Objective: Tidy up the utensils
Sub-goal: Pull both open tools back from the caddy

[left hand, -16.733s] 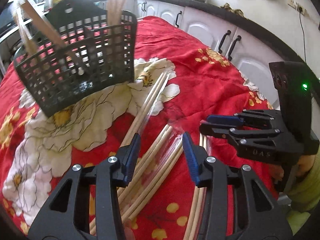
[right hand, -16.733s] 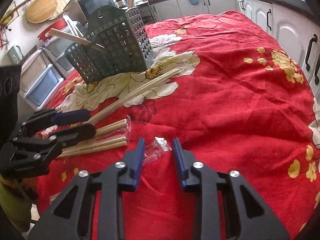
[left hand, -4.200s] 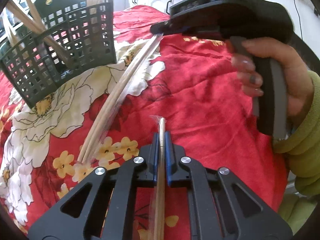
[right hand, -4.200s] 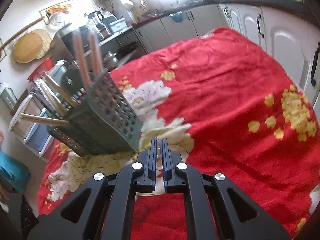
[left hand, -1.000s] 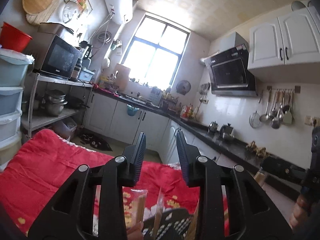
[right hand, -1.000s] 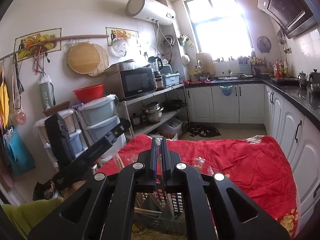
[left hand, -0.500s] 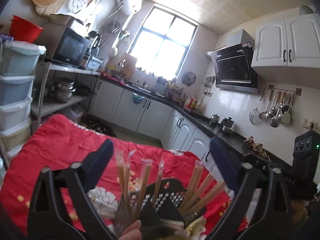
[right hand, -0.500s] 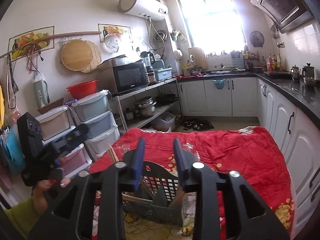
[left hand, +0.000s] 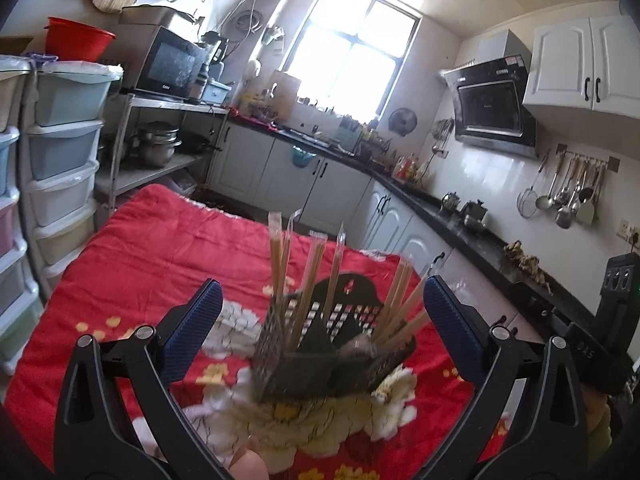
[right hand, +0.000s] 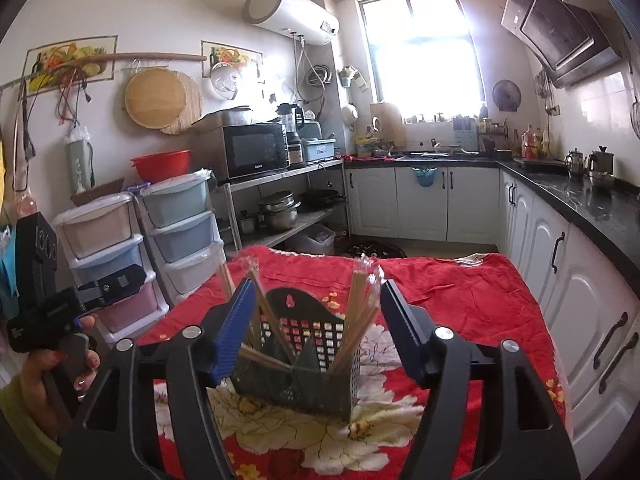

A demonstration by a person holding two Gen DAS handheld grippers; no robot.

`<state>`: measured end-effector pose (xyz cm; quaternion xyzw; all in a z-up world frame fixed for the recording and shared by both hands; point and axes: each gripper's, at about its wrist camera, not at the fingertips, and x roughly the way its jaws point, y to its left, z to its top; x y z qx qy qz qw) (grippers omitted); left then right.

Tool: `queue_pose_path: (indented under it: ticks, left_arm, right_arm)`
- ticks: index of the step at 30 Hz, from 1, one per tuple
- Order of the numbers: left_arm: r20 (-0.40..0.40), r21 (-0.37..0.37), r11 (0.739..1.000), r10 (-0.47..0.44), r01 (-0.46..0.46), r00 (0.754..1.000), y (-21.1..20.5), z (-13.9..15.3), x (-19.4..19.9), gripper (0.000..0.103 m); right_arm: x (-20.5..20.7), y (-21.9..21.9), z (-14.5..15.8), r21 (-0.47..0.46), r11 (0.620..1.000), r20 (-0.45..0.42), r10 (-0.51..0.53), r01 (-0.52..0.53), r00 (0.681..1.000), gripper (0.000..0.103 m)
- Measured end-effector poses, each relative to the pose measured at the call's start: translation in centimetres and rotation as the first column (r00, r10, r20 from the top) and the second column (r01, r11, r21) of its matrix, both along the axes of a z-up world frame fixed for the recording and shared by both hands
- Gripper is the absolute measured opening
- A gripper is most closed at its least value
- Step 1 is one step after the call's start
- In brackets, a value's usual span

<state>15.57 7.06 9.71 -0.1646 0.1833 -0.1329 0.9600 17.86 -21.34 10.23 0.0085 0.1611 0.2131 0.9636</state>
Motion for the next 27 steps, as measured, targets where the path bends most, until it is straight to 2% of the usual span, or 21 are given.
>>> queue_pose_path:
  ticks: [9,16,22,27]
  left_arm:
    - [-0.056,0.076,0.997,-0.011,0.015,0.998,-1.6,-2.3,-2.4,0.092]
    - [-0.111,0.115,0.993,-0.022,0.035,0.994,-2.6,-4.9,-3.9,0.092]
    - [-0.164,0.140,0.989,-0.021,0.045,0.986,-3.3,-7.2,-4.8,0.092]
    - [-0.161,0.150,0.988,-0.014,0.039,0.987,-3.8,-8.4,-5.6,0.092]
  right_arm:
    - [-3.5,0.2,-2.6,-0.040,0.999,-0.006,-0.018,0.018,1.000,0.082]
    - [-5.0,0.2,-5.3,-0.070,0.997,-0.051,-0.039,0.036,0.998,0.091]
    - [-5.8,0.1,-8.2,-0.077,0.995,-0.093,-0.063,0.056,0.994,0.095]
    - [-6.4,0.2,-10.3,-0.101,0.992,-0.113,-0.085,0.074,0.990,0.096]
